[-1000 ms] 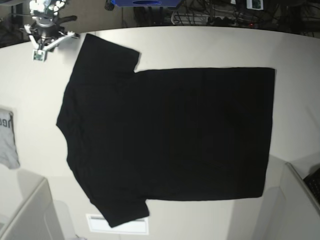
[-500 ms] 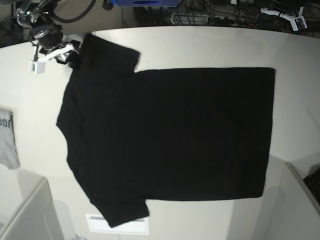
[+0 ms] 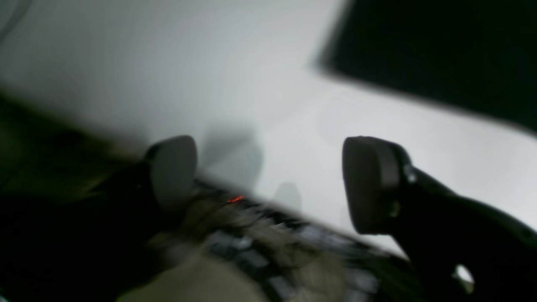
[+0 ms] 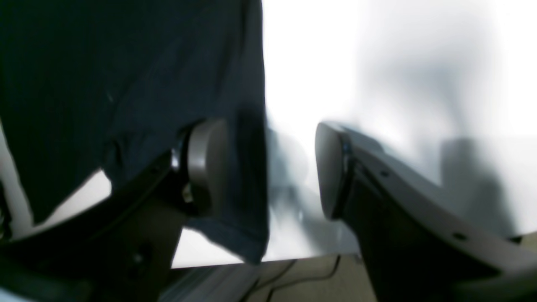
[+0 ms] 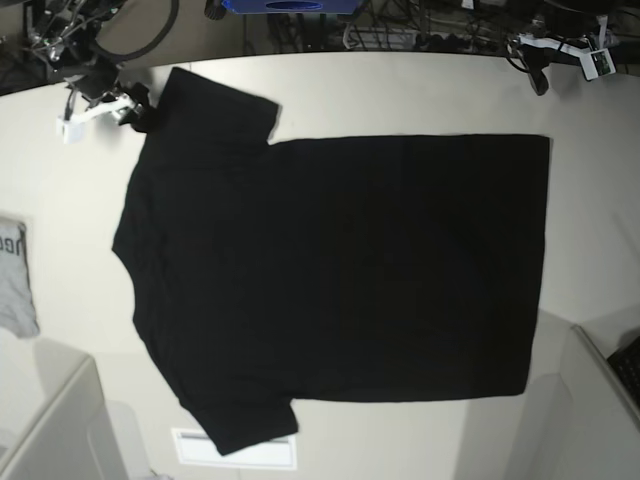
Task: Fold the T-shirt properly
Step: 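Lower both grippers and pinch the shirt's shoulder corners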
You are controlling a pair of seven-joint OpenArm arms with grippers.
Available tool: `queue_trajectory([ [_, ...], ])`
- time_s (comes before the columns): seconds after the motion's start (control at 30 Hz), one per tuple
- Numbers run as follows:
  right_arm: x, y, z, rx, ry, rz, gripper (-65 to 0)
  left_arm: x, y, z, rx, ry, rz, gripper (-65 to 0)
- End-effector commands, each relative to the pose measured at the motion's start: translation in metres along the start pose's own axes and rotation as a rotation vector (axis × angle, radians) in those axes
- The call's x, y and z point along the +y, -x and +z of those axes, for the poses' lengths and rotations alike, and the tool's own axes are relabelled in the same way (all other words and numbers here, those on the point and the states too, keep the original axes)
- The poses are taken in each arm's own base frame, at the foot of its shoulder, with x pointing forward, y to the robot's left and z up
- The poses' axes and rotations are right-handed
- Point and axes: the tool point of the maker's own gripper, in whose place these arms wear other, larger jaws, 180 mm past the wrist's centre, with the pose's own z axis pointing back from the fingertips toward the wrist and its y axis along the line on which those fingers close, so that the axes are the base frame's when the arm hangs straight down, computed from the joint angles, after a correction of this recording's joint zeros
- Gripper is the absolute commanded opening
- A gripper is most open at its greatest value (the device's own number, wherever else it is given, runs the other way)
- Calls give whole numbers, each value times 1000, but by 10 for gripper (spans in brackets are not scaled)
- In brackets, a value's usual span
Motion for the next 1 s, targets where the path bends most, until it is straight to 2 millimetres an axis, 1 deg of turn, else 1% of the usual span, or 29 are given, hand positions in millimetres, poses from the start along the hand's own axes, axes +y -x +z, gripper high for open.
queue_trajectory([
  [0.0,-6,8,2,38,24,12,-320,-1,-6,4,-20,21,22,-109],
  [0.07,-2,12,-1,51,13,19,-318,-8,-11,-1,-30,83,75,-109],
  [0.2,12,22,-10,97,-21,54,-320,-11,-3,-15,39,112,143,-109],
  [0.33,17,26,-13,106,-35,58,-321,6,-3,-21,65,62,169,-109],
  [0.4,16,25,-13,105,-34,58,-321,17,-7,-20,53,30,179,-109],
  [0.43,15,24,-12,104,-31,57,-321,19,-11,-20,38,34,178,-109],
  [0.47,15,24,-12,105,-30,58,-321,19,-14,-19,26,47,171,-109],
  [0.53,15,26,-15,112,-35,51,-323,16,-13,-19,18,83,164,-109],
  [0.63,13,32,-21,133,-41,25,-336,10,-7,-24,25,121,169,-109],
  [0.7,10,37,-26,149,-44,6,-401,9,-1,-28,31,119,193,-109],
  [0.77,8,40,-28,163,-48,-3,-503,9,0,-32,23,112,222,-109],
  [0.8,9,38,-30,164,-59,18,-569,9,1,-34,23,109,229,-109],
  [0.83,8,41,-31,178,-69,34,-644,9,2,-35,23,109,235,-109],
  [0.97,5,45,-34,194,-73,34,-650,4,-3,-43,9,118,255,-109],
])
